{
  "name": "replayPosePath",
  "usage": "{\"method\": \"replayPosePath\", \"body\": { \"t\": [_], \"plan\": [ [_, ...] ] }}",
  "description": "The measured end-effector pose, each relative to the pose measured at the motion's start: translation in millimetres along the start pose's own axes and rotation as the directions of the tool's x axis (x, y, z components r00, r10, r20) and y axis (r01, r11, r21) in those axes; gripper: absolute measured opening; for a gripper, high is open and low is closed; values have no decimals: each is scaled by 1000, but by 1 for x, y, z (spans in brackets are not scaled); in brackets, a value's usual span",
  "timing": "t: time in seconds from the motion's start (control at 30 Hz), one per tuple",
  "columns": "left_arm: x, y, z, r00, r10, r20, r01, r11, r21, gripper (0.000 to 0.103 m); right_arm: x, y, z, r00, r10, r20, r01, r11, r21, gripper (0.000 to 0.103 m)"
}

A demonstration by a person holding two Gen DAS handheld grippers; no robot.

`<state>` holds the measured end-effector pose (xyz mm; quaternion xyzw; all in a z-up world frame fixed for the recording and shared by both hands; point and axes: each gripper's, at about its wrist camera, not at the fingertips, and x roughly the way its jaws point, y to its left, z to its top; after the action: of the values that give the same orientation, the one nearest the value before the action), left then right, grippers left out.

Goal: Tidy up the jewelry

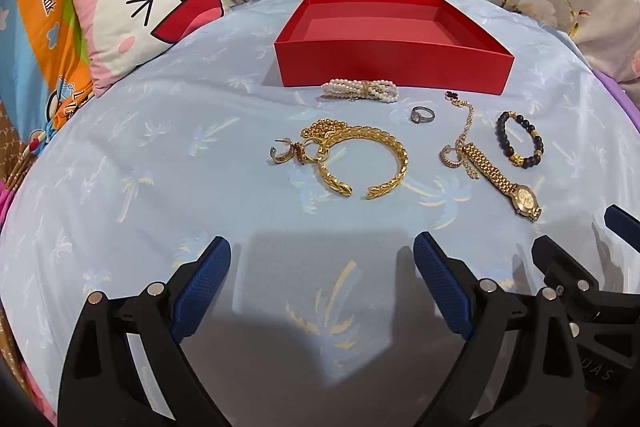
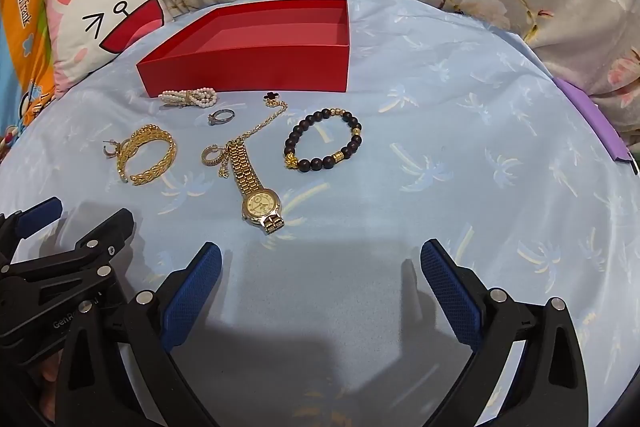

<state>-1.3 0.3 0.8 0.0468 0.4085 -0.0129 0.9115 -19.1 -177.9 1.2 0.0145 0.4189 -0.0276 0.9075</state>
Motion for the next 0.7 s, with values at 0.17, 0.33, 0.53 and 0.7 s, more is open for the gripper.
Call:
{"method": "replayPosePath", "body": {
  "t": [0.17,0.33,0.53,0.7],
  "plan": [
    [0,0,0,1000,1,1,-1,1000,0,90,-2,0,-1,1000,-2,0,2,1000,-2,98],
    [0,-1,0,1000,2,1,-2,1000,1,90,-1,0,-1,1000,-4,0,4,1000,-2,98],
    [0,-1,0,1000,3,1,-3,1000,1,90,-2,0,-1,1000,-4,0,4,1000,-2,98],
    [0,-1,0,1000,2,1,-2,1000,1,90,-2,1,-2,1000,-4,0,4,1000,-3,98]
  ]
}}
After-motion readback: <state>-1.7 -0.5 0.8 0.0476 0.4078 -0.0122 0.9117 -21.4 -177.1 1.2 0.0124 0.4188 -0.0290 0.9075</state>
